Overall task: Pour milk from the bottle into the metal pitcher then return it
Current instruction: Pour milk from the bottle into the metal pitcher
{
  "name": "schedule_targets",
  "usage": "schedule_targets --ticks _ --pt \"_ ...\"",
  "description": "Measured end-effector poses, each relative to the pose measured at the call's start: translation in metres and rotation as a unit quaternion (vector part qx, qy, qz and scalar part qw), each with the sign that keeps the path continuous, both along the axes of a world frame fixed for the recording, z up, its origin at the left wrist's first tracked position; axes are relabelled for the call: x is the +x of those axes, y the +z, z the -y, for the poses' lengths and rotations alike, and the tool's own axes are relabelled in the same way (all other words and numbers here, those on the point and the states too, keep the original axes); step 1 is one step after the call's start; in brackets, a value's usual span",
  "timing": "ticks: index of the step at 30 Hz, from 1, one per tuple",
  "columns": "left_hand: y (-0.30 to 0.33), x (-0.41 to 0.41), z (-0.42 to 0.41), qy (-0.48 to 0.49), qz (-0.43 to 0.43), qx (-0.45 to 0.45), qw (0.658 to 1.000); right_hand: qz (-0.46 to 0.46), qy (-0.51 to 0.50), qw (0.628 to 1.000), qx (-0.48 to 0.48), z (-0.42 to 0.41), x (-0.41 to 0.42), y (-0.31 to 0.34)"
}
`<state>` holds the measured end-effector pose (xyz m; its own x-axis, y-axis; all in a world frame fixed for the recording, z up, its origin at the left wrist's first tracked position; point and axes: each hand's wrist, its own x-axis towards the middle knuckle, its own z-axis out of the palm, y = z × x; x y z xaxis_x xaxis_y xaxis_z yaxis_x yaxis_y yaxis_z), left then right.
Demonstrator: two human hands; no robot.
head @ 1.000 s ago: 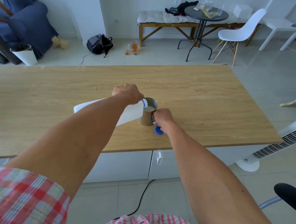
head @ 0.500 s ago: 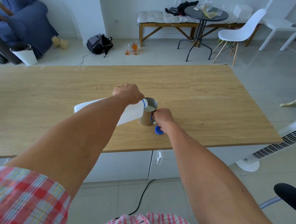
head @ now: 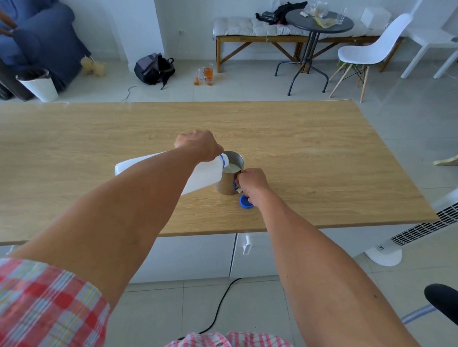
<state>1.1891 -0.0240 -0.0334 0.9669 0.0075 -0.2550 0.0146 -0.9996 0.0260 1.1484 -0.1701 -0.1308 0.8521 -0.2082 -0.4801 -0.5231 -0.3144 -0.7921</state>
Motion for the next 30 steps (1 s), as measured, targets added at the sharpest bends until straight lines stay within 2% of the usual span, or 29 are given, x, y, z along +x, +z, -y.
schedule_targets --ticks 30 --pt "0.0019 -0.0003 0.0019 0.007 -0.003 0.001 1.000 0.014 0.006 1.000 0.009 0.0028 -0.0024 0.0013"
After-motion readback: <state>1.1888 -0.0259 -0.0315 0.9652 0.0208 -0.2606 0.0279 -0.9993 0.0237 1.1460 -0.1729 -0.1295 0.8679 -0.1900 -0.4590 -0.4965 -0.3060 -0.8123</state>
